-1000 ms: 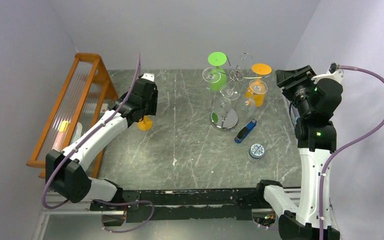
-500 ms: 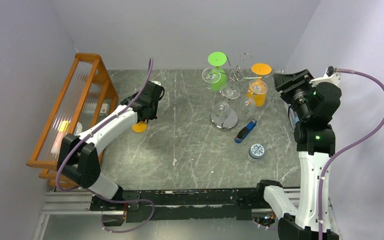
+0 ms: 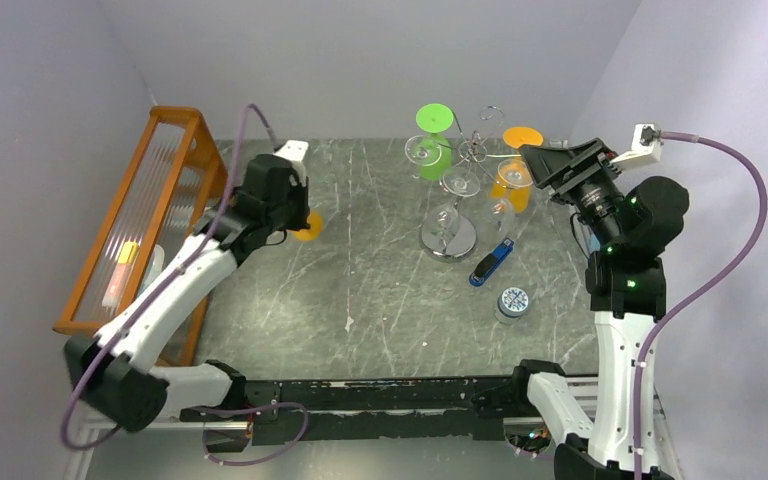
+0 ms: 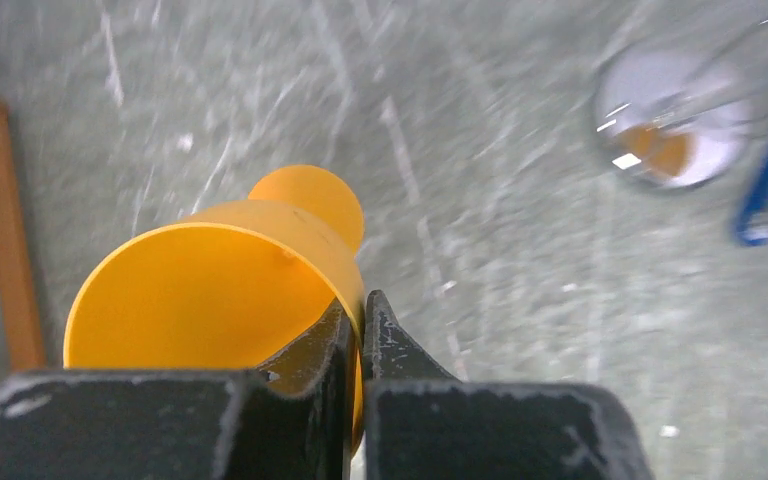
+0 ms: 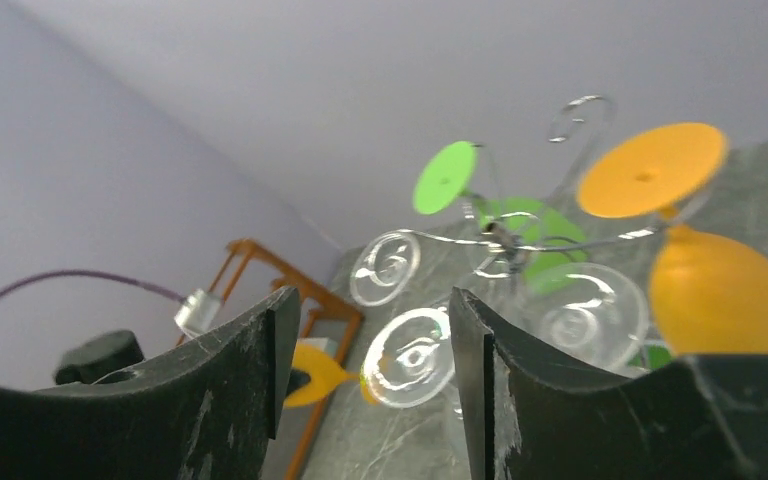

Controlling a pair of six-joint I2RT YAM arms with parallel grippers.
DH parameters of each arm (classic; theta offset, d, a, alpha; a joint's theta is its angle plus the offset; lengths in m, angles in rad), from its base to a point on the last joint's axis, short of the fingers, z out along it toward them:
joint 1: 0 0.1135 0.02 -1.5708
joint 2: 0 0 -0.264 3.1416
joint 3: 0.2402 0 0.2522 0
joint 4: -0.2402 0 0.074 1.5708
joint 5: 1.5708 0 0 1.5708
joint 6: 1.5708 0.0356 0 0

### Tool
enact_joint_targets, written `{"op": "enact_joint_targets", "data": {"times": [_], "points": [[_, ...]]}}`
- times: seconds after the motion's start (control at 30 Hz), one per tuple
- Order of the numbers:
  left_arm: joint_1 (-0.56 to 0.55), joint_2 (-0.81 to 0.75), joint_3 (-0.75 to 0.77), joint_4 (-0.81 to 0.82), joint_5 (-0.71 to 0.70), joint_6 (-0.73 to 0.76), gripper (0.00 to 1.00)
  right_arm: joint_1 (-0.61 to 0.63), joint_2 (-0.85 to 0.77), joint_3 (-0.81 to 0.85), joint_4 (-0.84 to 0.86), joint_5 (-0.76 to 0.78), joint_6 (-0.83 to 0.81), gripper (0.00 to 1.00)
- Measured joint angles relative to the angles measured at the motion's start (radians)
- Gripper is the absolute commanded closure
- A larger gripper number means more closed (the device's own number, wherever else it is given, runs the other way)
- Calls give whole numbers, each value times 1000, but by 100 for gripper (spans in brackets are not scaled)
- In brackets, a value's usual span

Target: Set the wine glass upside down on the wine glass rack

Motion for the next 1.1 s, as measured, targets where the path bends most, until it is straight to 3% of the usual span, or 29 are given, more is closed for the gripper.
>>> {"op": "enact_joint_targets", "data": {"times": [0.3,0.63,0.87,1.1], "points": [[0,-354,-15,286,207,-86,95,0,-12,-55,280,-254,157,34],[0,-510,-169,635,306,-229,95,45,41,-46,415,-325,249,34],[0,-517,-182,715,267,-226,95,364,212,110,344,-195,159,34],[0,-552,-232,861,263,-240,95,599,269,122,355,41,191,39]]}}
